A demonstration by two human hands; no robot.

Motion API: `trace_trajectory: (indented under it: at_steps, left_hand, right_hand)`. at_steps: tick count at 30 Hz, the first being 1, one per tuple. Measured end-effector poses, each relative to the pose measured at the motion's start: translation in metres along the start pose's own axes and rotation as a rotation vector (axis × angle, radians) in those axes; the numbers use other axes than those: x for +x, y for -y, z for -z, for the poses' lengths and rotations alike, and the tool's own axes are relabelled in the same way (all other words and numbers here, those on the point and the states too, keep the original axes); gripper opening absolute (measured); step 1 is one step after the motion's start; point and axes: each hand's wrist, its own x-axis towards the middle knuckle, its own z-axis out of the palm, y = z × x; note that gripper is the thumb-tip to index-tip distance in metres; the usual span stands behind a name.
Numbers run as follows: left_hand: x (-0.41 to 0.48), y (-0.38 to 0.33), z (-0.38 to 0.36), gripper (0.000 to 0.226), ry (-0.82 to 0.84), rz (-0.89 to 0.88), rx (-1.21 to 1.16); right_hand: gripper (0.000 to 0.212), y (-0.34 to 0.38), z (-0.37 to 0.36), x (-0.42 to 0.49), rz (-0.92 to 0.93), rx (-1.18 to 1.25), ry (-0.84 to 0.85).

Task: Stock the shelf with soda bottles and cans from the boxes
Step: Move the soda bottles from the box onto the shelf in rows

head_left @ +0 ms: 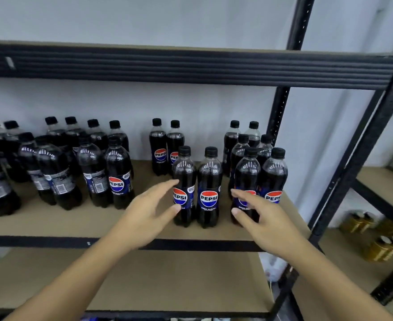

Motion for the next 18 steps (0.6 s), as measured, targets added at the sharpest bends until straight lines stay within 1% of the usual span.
trace_trajectory:
  at_steps: [2,5,8,11,15,18]
  left_hand:
    - [0.002,-0.027,0.013,0.057,-0.013,-0.070,0.053]
    - [0.016,-0.067,0.030,0.056,0.028,-0.151,0.157]
    - [0.045,-0.098,0.041,0.056,0.076,-0.209,0.258]
    - [0.087,-0.117,0.044,0.058,0.134,-0.243,0.319]
    - [0.152,-0.128,0.038,0.058,0.244,-0.207,0.362]
    - [0.202,-0.125,0.028,0.059,0.322,-0.155,0.379]
  right_hand:
    - [0.045,0.007,0.025,0.002,0.073,-0.056,-0.014]
    - [0.045,0.018,0.059,0.010,0.147,-0.155,-0.010]
    - [0.047,0.030,0.090,0.025,0.166,-0.253,0.017]
    - [0.046,0.038,0.115,0.049,0.122,-0.277,0.012]
    - [0.048,0.039,0.139,0.094,-0.020,-0.287,0.070]
    - [0.050,0.034,0.146,0.132,-0.130,-0.360,0.079]
